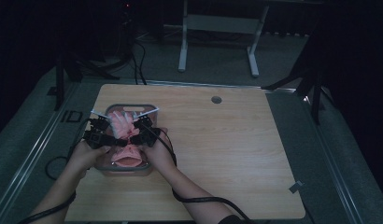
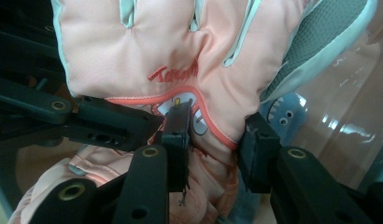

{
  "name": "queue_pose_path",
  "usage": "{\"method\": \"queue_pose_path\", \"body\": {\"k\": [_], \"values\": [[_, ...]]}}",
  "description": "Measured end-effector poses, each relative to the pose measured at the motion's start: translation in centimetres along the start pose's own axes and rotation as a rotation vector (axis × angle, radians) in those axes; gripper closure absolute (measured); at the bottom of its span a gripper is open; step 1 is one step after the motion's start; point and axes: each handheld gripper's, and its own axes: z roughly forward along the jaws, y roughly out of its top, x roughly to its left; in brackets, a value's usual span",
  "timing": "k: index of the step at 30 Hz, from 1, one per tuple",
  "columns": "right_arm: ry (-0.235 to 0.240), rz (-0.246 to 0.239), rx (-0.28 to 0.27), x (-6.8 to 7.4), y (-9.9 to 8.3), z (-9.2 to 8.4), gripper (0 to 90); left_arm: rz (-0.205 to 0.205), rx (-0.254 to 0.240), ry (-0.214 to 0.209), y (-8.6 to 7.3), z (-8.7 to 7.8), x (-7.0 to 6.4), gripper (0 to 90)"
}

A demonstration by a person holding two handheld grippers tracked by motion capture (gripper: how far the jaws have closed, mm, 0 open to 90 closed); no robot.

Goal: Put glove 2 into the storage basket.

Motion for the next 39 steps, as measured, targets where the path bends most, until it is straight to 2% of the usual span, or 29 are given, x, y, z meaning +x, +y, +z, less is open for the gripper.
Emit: {"method": "queue_pose_path", "body": {"k": [4, 7, 9, 11, 13, 15, 17, 19, 22, 25, 30, 31, 32, 34, 35, 38, 39], "values": [[-0.023, -0.010, 0.014, -0.1, 0.1, 0.1, 63.1, 0.005, 0.004, 0.015, 0.0, 0.5, -0.1, 58.8], [-0.041, -0.023, 0.026, -0.3, 0.3, 0.1, 56.5, 0.006, -0.001, 0.035, 0.0, 0.7, 0.0, 49.2], [-0.024, -0.003, 0.029, -0.9, 0.3, 0.2, 50.5, 0.016, -0.017, 0.058, 0.0, 0.8, -0.1, 45.2], [-0.007, -0.004, 0.013, -1.2, 0.4, -0.1, 42.7, 0.015, -0.039, 0.079, 0.1, 0.8, -0.1, 42.5], [0.041, -0.017, -0.003, -1.5, 0.7, -0.5, 32.4, 0.016, -0.058, 0.086, 0.3, 0.8, -0.2, 40.7], [0.059, -0.044, -0.005, -1.5, 0.9, -1.1, 28.9, 0.019, -0.078, 0.101, 0.5, 0.8, -0.4, 37.8], [0.074, -0.051, -0.015, -1.8, 1.0, -1.8, 27.1, 0.026, -0.109, 0.129, 0.6, 0.8, -0.8, 33.7], [0.105, -0.038, -0.026, -2.3, 1.0, -2.1, 24.0, 0.043, -0.140, 0.147, 0.6, 0.7, -1.0, 28.1], [0.125, -0.022, -0.046, -3.1, 0.8, -2.7, 22.4, 0.041, -0.176, 0.176, 0.5, 0.7, -1.0, 16.1], [0.133, -0.028, -0.058, -3.7, 0.5, -3.2, 21.6, 0.022, -0.214, 0.170, 0.4, 0.6, -0.8, 14.3], [0.142, -0.028, -0.090, -4.3, 0.3, -4.2, 21.2, 0.024, -0.241, 0.174, 0.4, 0.1, -0.7, 7.1], [0.144, -0.027, -0.096, -4.5, 0.3, -4.5, 21.2, 0.034, -0.265, 0.168, 0.3, -0.2, -0.8, 7.1], [0.154, -0.033, -0.097, -5.0, 0.2, -4.9, 20.8, 0.042, -0.272, 0.164, 0.4, -0.5, -1.0, 2.4], [0.153, -0.035, -0.098, -5.1, 0.1, -5.1, 20.8, 0.047, -0.280, 0.164, 0.3, -0.7, -1.2, 2.4], [0.157, -0.037, -0.100, -5.3, 0.0, -5.2, 20.8, 0.066, -0.292, 0.156, 0.3, -1.1, -1.6, 2.4], [0.180, -0.054, -0.116, -5.9, -0.3, -6.0, 19.7, 0.092, -0.305, 0.160, 0.3, -1.6, -2.5, 2.4], [0.186, -0.053, -0.117, -6.0, -0.4, -6.2, 19.5, 0.101, -0.314, 0.149, 0.2, -1.7, -2.9, 2.4]]}}
